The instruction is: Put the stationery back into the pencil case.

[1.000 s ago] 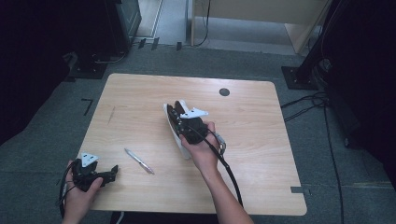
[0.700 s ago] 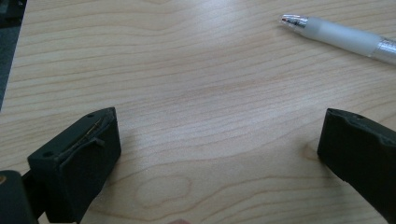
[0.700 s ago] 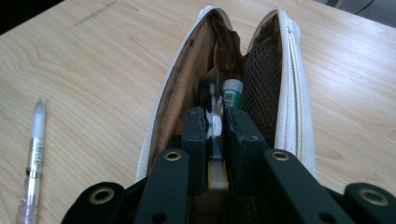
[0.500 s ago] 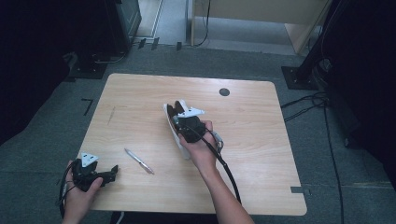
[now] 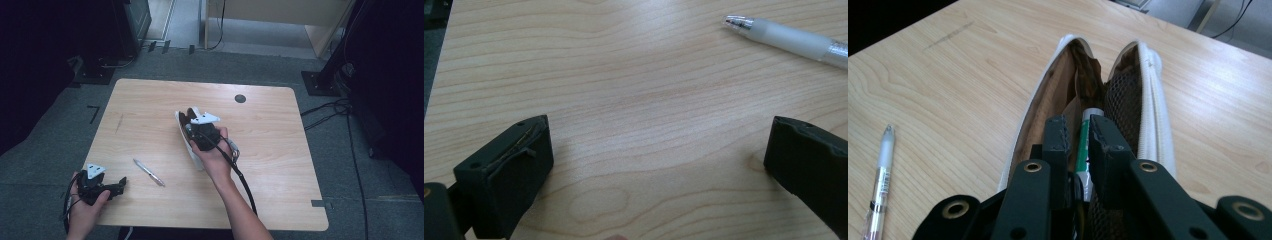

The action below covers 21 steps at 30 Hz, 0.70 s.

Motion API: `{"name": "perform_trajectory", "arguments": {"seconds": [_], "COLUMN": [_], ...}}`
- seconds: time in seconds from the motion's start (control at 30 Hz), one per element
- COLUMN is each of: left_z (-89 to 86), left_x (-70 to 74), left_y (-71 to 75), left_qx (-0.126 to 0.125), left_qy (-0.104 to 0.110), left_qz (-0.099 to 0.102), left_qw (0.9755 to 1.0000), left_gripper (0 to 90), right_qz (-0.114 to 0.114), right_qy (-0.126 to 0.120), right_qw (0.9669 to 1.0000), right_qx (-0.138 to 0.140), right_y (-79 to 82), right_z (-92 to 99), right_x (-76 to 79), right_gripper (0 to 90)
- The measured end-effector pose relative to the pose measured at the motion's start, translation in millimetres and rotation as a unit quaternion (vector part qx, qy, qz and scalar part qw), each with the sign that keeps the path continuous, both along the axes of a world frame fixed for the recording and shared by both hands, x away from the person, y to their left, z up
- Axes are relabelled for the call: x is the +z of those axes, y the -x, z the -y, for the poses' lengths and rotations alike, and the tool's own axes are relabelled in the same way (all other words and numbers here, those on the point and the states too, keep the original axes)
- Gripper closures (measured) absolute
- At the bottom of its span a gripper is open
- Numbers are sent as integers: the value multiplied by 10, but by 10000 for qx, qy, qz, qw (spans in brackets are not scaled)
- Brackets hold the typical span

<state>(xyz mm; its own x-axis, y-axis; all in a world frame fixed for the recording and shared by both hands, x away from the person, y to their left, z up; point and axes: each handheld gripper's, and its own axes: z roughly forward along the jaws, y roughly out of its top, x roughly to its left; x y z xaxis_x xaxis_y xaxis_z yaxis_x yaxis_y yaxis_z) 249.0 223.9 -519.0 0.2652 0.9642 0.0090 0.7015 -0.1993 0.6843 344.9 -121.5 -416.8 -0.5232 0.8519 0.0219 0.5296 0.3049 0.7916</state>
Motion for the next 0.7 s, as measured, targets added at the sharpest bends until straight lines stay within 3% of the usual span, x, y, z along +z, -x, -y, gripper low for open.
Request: {"name": "perform_trajectory", "arguments": {"seconds": [0.23,0.37,0.7], "left_z": [0,0,1], "left_x": [-1,0,0], "left_y": [0,0,0], "left_qx": [3,3,3], "left_qy": [1,2,1], "left_qz": [3,3,1], "left_qw": [10000,10000,10000], "left_gripper": [0,0,0], "right_qz": [75,156,228], "right_qy": [-85,-251,-512], "right_qw": [9999,9995,9958], "right_qx": [93,142,725], "right_y": [68,167,510], "right_z": [1,3,-198], "right_x": [55,107,127], "right_gripper": [796,798,798]}}
